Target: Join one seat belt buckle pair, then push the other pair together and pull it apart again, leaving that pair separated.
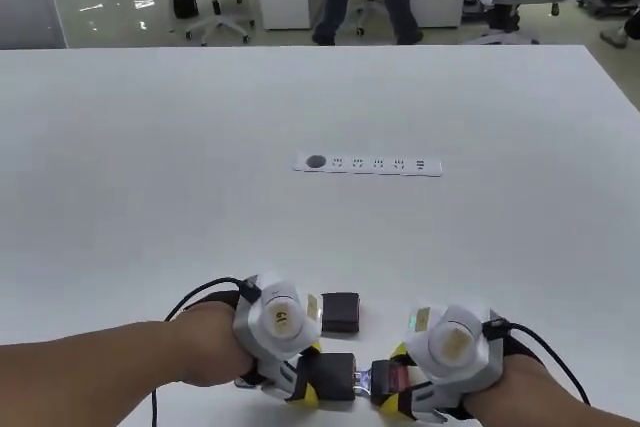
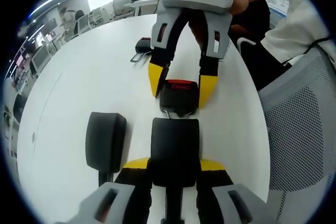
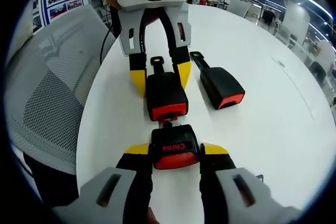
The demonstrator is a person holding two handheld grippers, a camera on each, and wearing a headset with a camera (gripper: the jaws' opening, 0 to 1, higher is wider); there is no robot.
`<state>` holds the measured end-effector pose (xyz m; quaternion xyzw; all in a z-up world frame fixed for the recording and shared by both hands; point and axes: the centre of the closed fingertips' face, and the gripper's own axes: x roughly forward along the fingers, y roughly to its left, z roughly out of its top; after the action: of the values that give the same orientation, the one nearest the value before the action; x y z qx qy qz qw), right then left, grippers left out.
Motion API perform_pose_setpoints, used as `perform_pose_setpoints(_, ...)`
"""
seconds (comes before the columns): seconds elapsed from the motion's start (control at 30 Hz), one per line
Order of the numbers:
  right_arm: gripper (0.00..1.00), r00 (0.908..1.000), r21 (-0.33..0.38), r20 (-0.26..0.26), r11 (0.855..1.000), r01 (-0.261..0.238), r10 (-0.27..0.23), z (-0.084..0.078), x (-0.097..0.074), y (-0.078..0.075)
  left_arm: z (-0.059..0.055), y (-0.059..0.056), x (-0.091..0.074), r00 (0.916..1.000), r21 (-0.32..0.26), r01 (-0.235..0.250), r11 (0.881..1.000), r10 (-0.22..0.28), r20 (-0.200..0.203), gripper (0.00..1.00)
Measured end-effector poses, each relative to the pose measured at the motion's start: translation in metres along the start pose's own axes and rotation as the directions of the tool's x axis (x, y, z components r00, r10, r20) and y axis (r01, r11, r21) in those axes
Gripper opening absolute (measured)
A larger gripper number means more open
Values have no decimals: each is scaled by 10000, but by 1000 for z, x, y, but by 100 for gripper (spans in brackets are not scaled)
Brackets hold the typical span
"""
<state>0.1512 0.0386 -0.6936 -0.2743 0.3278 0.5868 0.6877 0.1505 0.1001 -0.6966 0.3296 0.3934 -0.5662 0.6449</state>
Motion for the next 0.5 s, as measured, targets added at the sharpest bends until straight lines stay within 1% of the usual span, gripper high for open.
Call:
perform_pose_setpoints(0.07,32,10000,-175,32,9998,44,-44,3,2,0,0,0,0,10000,22,3,10000,-3,7,32)
perform_pose_setpoints(0.27,32,9998,2,178,10000,-20,20,4,5,-3,2,-1,-1,10000,89,27,10000,-27,7,32)
perform_pose_setpoints(0.37,32,9995,9,310,10000,-92,91,7,7,-1,3,-1,-1,10000,135,17,9999,-16,-36,32)
perform_pose_setpoints(0.43,32,9991,-33,371,9998,-202,203,8,8,0,2,-1,0,10000,85,5,10000,-5,-7,32)
perform_pose_setpoints(0.5,32,9990,-16,406,9998,-201,202,8,8,0,0,0,1,10000,88,-6,10000,6,6,32)
